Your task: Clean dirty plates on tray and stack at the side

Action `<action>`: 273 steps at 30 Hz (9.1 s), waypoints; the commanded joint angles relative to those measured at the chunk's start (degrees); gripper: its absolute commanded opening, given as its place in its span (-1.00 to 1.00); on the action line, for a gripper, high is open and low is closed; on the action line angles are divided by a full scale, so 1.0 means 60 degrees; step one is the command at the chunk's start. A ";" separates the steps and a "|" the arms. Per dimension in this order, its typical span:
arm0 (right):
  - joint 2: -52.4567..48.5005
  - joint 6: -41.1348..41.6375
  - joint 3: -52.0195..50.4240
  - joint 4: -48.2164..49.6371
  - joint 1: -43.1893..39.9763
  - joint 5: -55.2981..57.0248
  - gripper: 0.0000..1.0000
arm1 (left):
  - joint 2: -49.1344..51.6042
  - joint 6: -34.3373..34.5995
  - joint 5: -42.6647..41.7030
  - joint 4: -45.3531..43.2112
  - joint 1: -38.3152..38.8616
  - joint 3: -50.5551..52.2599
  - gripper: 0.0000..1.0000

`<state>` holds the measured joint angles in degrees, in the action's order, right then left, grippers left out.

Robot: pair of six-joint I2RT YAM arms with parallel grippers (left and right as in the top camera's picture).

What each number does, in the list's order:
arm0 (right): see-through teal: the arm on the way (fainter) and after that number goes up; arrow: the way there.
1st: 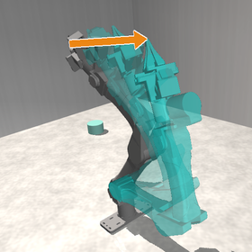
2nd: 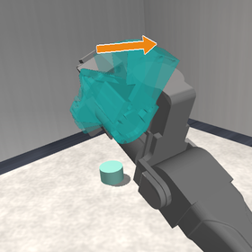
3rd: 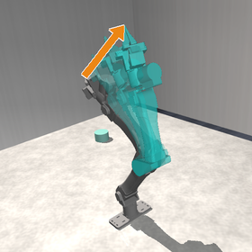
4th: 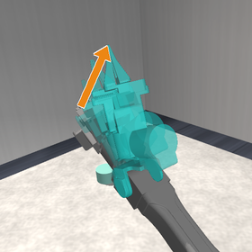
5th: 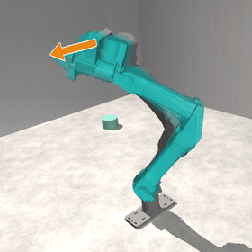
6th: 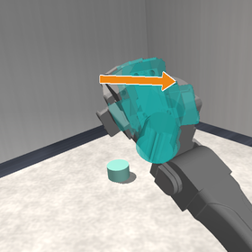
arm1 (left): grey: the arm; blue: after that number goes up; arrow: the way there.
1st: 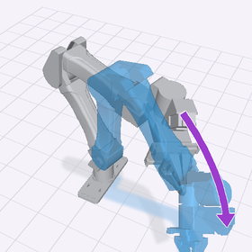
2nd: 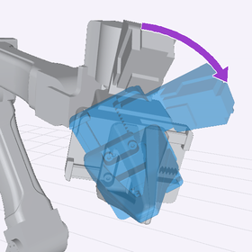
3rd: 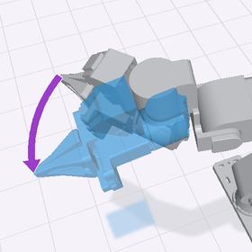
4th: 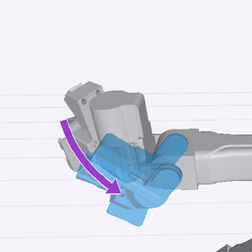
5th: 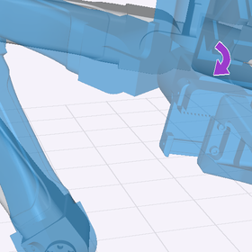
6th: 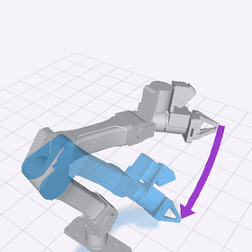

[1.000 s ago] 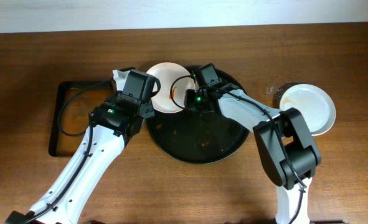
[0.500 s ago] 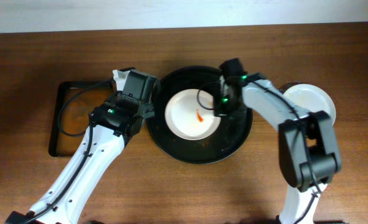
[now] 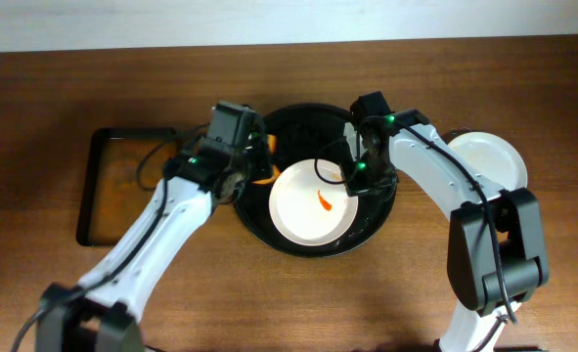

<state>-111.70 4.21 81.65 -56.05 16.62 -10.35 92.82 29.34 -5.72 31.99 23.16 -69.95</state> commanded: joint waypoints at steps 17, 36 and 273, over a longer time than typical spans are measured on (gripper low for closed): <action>0.0160 -0.0022 0.0106 -0.0015 0.0040 0.0117 -0.92 | 0.3614 0.1155 -0.7843 -0.3002 -0.0029 -0.0098 -0.99; 0.0160 -0.0022 0.0106 -0.0095 0.0040 0.0113 -0.92 | 0.4266 0.1647 -0.6958 -0.2565 0.1195 -0.0051 -0.99; 0.2448 0.3093 -0.0204 -0.0503 -0.7391 0.1967 0.11 | 0.5537 -0.2991 -0.2747 -0.0029 0.0455 -0.1432 -0.99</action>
<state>-96.62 23.46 80.20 -58.70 -27.46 2.00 124.81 12.36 -40.05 29.82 25.85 -79.46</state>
